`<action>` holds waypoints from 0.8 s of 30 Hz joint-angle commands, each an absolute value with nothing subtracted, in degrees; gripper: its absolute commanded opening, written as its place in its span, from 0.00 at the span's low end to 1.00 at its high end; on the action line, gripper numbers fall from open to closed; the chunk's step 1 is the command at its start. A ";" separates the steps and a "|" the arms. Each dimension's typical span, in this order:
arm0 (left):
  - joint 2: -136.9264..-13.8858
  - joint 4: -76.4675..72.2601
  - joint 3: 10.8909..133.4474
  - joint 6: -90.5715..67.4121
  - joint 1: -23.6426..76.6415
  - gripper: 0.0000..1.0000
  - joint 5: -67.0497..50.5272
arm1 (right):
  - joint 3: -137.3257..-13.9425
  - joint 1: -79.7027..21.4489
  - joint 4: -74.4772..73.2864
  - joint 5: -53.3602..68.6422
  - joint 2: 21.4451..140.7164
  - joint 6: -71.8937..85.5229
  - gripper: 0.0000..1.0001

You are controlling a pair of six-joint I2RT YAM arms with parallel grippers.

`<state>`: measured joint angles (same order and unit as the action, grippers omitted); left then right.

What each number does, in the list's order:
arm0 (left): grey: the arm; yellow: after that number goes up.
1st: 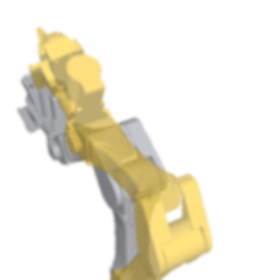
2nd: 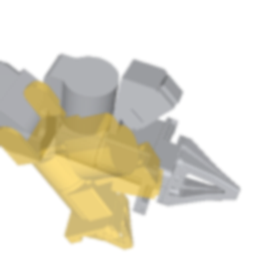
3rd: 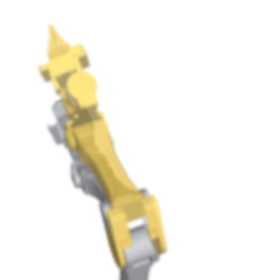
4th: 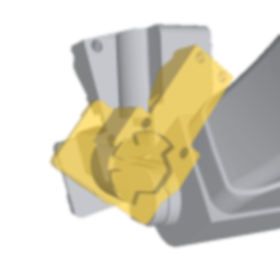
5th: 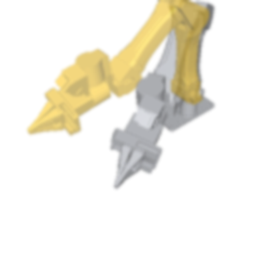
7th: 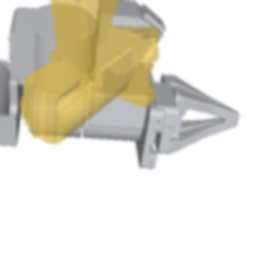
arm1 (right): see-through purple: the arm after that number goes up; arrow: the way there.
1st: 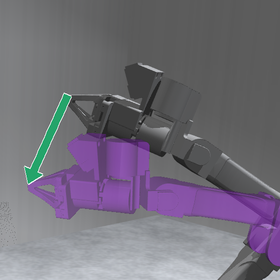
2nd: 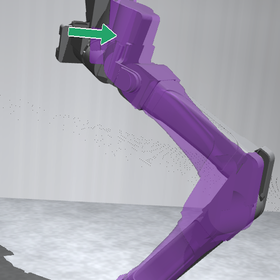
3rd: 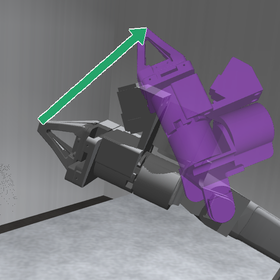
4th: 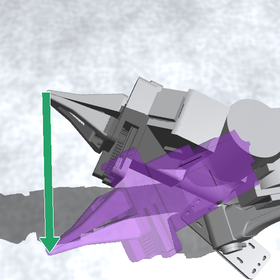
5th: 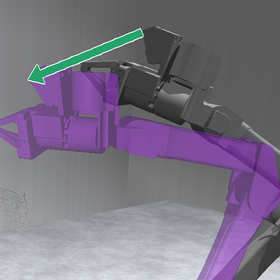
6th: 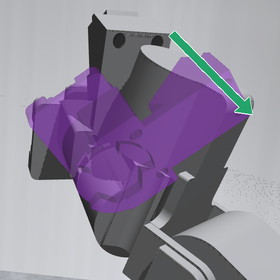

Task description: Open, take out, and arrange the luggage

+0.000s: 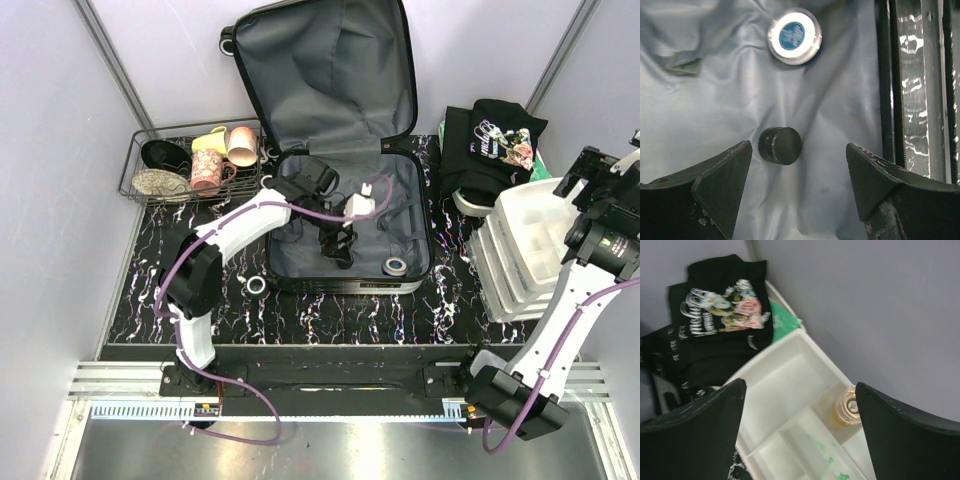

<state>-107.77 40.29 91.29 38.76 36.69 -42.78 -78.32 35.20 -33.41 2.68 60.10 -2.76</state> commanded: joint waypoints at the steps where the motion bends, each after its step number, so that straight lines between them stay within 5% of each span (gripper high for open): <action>1: -108.63 42.36 88.07 53.95 39.02 0.80 -40.52 | -85.51 35.24 -36.81 15.43 59.85 -4.22 1.00; 14: -113.81 40.34 84.90 85.93 38.32 0.77 -38.14 | -91.76 35.07 -40.69 29.18 63.19 -2.37 1.00; 24: -117.24 38.86 86.22 89.39 38.58 0.66 -41.48 | -91.58 35.07 -41.75 29.18 63.02 -2.37 1.00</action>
<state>-116.64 40.99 84.62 85.80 38.41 -37.50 -89.69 35.20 -41.82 27.79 63.66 -2.55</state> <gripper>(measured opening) 0.697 0.994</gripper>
